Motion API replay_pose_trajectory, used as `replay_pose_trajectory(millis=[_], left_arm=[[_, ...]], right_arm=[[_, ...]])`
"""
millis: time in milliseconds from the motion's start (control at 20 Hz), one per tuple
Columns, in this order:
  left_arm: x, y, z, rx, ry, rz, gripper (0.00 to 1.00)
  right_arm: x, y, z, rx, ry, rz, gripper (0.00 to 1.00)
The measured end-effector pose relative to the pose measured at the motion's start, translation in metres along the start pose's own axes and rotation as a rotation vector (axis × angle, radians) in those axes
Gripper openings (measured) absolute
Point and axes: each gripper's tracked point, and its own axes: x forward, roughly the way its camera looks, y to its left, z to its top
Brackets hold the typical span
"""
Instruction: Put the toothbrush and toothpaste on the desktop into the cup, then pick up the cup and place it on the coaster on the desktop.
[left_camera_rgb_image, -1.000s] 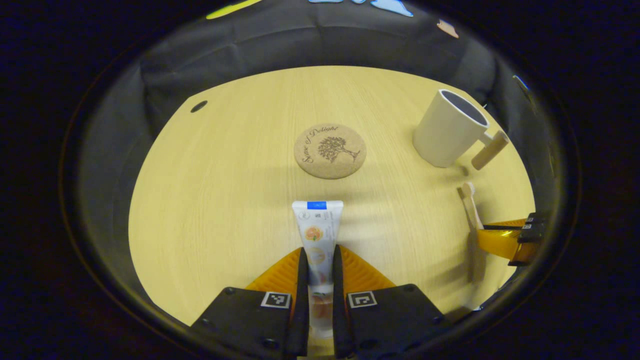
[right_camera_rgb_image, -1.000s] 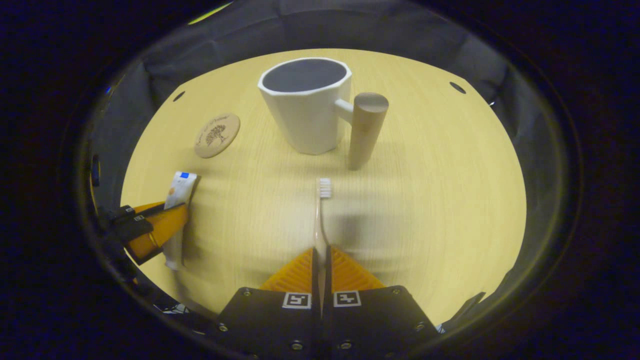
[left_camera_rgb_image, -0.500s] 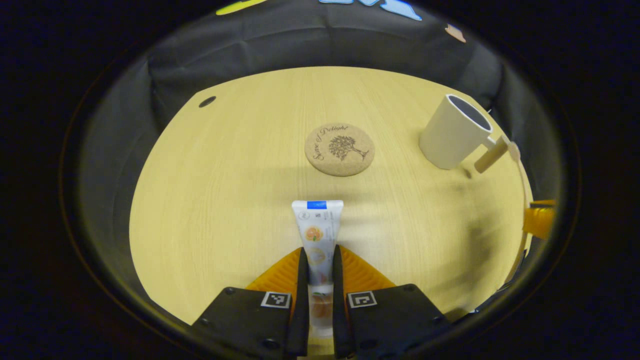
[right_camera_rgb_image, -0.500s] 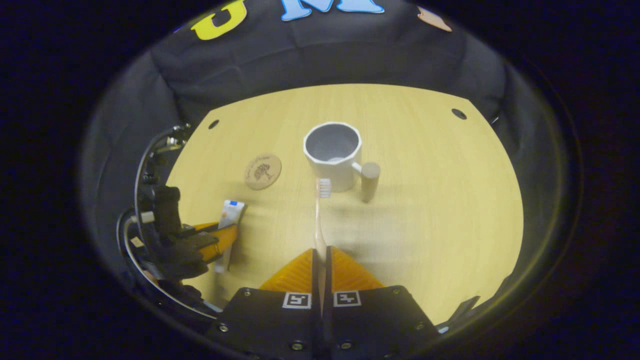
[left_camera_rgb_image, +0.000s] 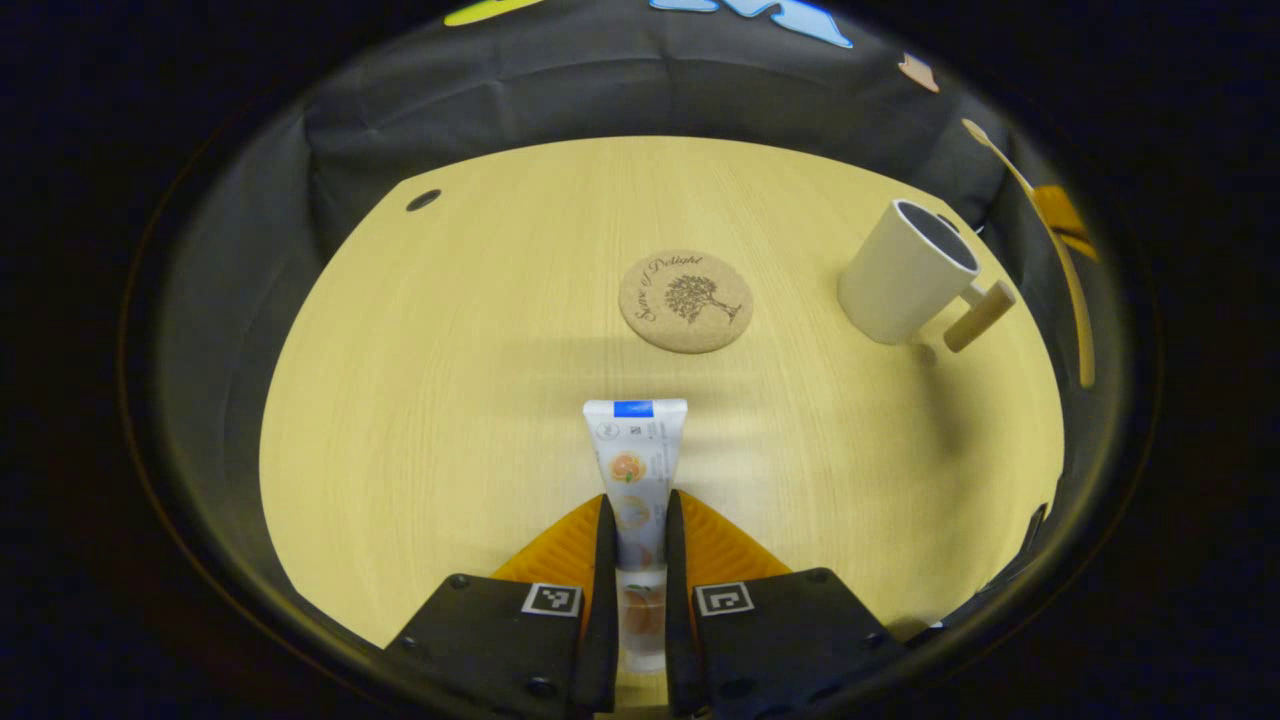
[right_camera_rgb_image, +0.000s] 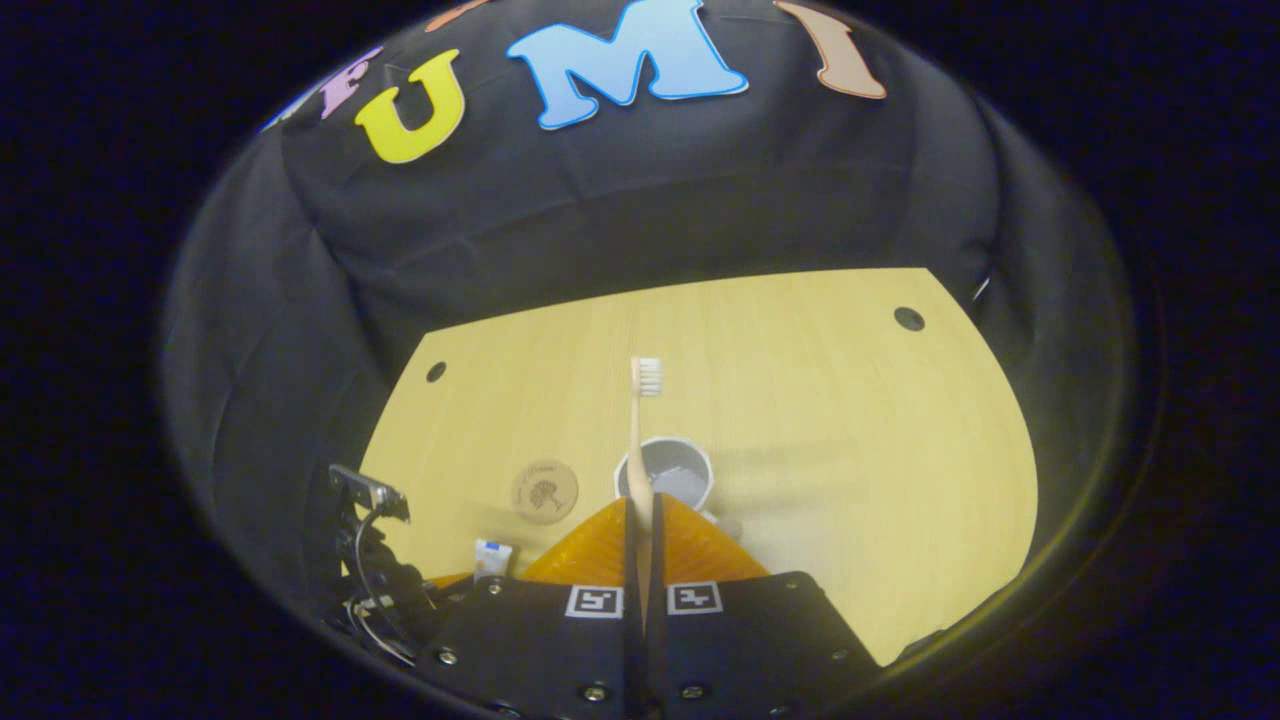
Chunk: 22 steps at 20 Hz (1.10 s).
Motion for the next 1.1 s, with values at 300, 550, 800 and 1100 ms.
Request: replay_pose_trajectory(millis=[300,550,800,1100], left_arm=[[-0.01,0.01,-0.001,-0.012,-0.001,0.003,0.27],[-0.03,0.019,0.005,-0.038,-0.028,0.014,0.28],[-0.047,0.024,0.013,-0.056,-0.059,0.025,0.27],[-0.063,0.026,0.016,-0.073,-0.09,0.042,0.27]], right_arm=[[0.033,-0.005,0.052,0.069,-0.072,-0.005,0.02],[0.069,-0.009,0.064,0.087,-0.104,-0.008,0.02],[0.096,-0.005,0.06,0.035,-0.142,-0.004,0.02],[0.11,-0.006,0.036,0.009,-0.158,-0.004,0.03]])
